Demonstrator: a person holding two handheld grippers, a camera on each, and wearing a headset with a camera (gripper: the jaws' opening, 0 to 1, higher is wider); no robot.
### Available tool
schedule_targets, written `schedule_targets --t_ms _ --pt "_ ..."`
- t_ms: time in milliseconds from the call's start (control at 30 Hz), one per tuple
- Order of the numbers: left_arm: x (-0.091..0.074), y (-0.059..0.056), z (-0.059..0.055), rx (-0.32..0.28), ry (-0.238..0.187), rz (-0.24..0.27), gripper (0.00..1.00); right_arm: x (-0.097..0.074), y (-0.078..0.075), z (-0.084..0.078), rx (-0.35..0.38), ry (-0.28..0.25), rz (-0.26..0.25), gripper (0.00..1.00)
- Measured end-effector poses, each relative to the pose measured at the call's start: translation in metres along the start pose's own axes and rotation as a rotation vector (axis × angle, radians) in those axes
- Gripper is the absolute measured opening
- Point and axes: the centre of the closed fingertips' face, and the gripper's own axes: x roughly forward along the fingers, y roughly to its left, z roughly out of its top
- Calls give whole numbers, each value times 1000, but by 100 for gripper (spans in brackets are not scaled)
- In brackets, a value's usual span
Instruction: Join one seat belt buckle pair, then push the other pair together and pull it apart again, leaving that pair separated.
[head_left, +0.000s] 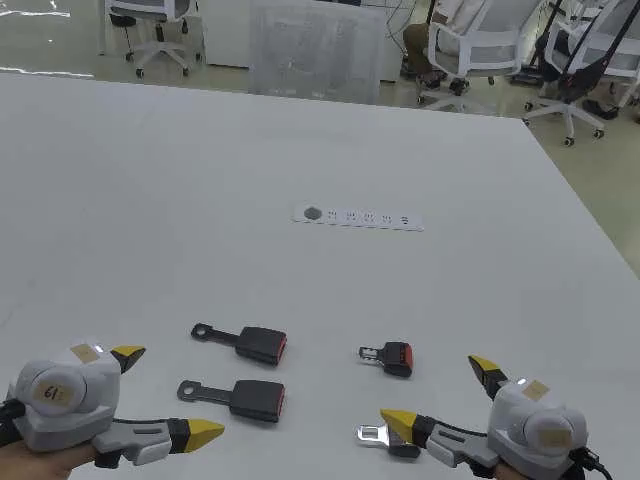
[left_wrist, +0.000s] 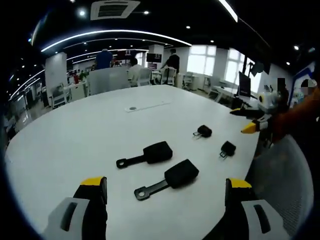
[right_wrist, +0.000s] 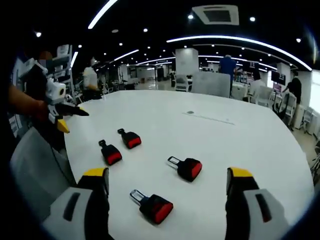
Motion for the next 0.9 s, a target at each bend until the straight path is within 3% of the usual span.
schedule_targets --t_ms 900 --pt "-1 -1 1 -9 -8 5 100 -2 0 -4 4 3 -4 99"
